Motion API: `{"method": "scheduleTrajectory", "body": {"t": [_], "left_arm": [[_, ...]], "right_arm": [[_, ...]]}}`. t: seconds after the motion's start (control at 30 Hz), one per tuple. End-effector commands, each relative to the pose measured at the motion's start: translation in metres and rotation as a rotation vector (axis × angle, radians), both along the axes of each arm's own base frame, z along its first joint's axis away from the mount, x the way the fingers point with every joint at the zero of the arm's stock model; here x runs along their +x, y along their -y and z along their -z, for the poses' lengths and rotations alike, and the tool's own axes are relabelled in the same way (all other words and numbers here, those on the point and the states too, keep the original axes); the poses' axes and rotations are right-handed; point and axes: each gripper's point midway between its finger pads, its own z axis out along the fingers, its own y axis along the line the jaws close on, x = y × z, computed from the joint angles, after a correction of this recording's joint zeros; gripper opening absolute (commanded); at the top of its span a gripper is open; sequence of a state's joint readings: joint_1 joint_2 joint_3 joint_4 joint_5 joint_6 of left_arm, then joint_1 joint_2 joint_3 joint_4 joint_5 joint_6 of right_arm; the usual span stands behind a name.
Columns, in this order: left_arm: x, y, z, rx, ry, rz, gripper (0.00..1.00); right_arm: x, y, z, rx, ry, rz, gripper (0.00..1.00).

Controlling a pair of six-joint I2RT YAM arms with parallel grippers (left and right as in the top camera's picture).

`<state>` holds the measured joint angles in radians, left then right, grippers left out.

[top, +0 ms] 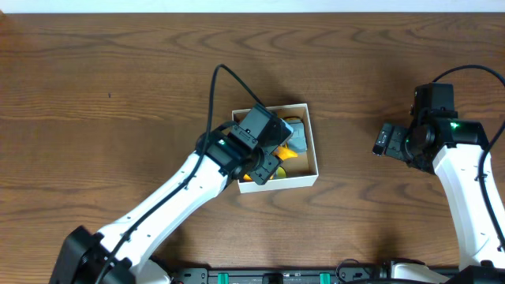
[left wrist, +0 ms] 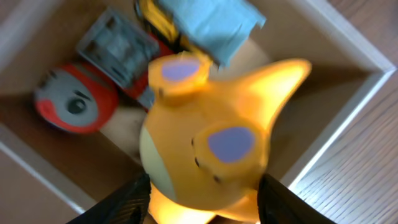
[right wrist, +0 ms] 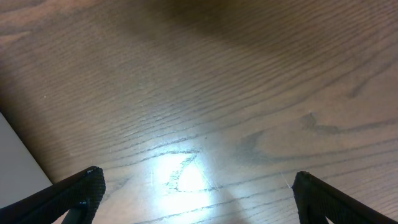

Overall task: Pack container
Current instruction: 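Carry the orange dinosaur with left gripper into the box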

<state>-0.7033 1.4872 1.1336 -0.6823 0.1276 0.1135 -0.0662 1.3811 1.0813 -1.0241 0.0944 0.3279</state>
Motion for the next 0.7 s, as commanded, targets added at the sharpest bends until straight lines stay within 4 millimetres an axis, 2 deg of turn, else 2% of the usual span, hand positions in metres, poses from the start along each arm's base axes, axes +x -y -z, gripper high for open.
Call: {"method": "scheduleTrajectory", "body": {"t": [0.0,0.13,0.33,0.47,0.5,0.53,0.57,0.67], "left_arm": [[0.011,0.007,-0.052,-0.083,0.127,0.017,0.55],[0.007,0.004,-0.070,-0.116,0.167,0.016,0.55],[0.006,-0.007,-0.067,-0.066,0.168,-0.007,0.54],[0.015,-0.025,-0.066,0.018,0.215,-0.064,0.35],[0.016,-0.027,-0.065,0.030,0.219,-0.070,0.27],[0.016,-0.029,-0.064,0.039,0.219,-0.074,0.13],[0.017,-0.030,-0.063,0.044,0.216,-0.076,0.08],[0.019,-0.036,-0.059,0.059,0.204,-0.094,0.06]], "right_arm": [[-0.001,0.005,0.001,-0.015,-0.005,0.002,0.99],[0.000,0.005,0.001,-0.016,-0.002,0.002,0.99],[-0.001,0.005,0.001,-0.016,-0.003,0.002,0.99],[-0.001,0.005,0.001,-0.016,-0.003,0.002,0.99],[-0.001,0.005,0.001,-0.015,-0.004,0.002,0.99],[-0.001,0.005,0.001,-0.015,-0.004,0.002,0.99],[-0.001,0.005,0.001,-0.015,-0.004,0.002,0.99],[-0.001,0.005,0.001,-0.016,-0.003,0.002,0.99]]}}
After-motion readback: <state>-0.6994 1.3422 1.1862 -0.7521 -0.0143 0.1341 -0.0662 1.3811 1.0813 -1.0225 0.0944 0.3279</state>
